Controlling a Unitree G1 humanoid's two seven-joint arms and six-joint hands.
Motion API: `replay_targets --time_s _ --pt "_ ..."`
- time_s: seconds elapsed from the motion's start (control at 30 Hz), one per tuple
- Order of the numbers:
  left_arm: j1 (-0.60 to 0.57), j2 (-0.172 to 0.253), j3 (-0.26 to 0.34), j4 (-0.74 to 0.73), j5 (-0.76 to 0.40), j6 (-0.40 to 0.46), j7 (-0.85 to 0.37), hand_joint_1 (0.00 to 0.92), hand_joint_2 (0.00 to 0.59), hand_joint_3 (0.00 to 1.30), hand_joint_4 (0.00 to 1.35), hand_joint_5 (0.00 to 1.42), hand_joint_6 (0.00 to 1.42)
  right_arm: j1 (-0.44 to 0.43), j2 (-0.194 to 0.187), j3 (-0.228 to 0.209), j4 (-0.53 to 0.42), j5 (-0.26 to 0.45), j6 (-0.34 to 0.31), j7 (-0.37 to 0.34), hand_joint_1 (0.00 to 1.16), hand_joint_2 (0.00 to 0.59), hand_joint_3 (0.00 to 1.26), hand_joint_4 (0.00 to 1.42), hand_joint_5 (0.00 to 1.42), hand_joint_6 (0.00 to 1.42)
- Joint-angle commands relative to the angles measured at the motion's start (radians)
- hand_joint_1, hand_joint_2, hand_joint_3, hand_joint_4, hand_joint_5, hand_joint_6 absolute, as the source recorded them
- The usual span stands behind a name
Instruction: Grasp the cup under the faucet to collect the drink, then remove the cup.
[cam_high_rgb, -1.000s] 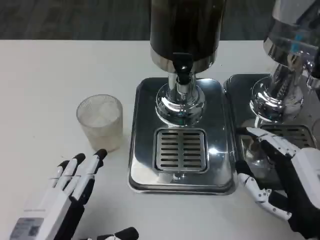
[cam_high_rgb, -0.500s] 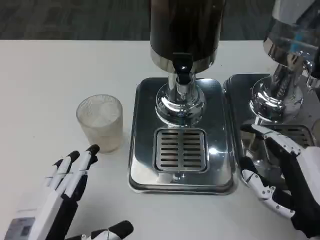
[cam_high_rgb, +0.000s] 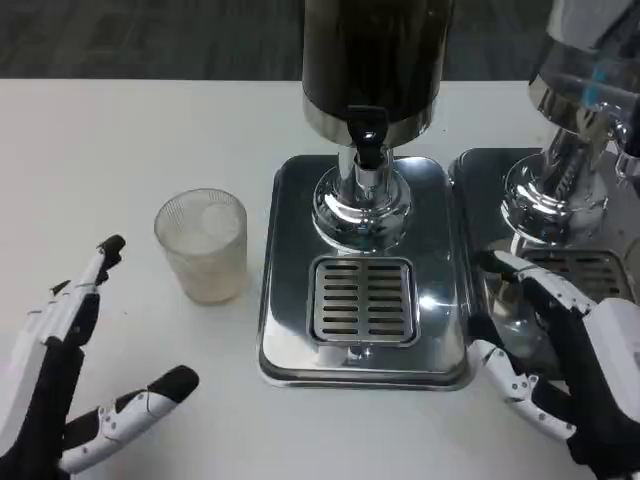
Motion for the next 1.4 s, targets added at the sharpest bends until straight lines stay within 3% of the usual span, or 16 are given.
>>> replay_targets --time_s 0.03,0.3,0.5,0.87,1.17,1.4 --pt "-0.058 0.002 0.033 0.053 -0.050 0.001 -0.014 0.000 0.047 0.05 0.05 0.15 0.09 0.010 0.013 0.005 -0.012 -0.001 0.011 -0.012 0.28 0.429 0.28 0.28 0.29 0.38" --pt "-0.195 0.032 0.053 0.190 -0.106 0.040 -0.075 0.008 0.042 0.04 0.04 0.16 0.09 -0.007 0.016 0.008 -0.005 0.005 0.009 -0.001 0.28 0.429 0.29 0.29 0.30 0.40" --pt "-0.321 0.054 0.044 0.346 -0.098 0.040 -0.074 0.091 0.032 0.04 0.04 0.18 0.14 -0.021 0.018 0.014 0.001 0.007 0.010 0.004 0.27 0.421 0.30 0.32 0.31 0.42" --pt "-0.553 0.119 -0.043 0.658 -0.044 0.006 -0.036 0.138 0.028 0.05 0.07 0.21 0.17 -0.033 0.030 0.027 0.002 0.001 0.012 -0.011 0.27 0.419 0.32 0.33 0.33 0.42" --pt "-0.706 0.111 -0.125 0.894 -0.041 -0.041 -0.015 0.139 0.027 0.06 0.09 0.23 0.19 -0.027 0.031 0.022 -0.002 0.001 0.009 -0.023 0.27 0.419 0.33 0.35 0.33 0.44" --pt "-0.765 0.099 -0.159 0.980 -0.053 -0.069 -0.010 0.142 0.026 0.07 0.10 0.25 0.21 -0.015 0.016 0.013 -0.007 0.012 0.004 -0.012 0.27 0.419 0.33 0.35 0.33 0.44"
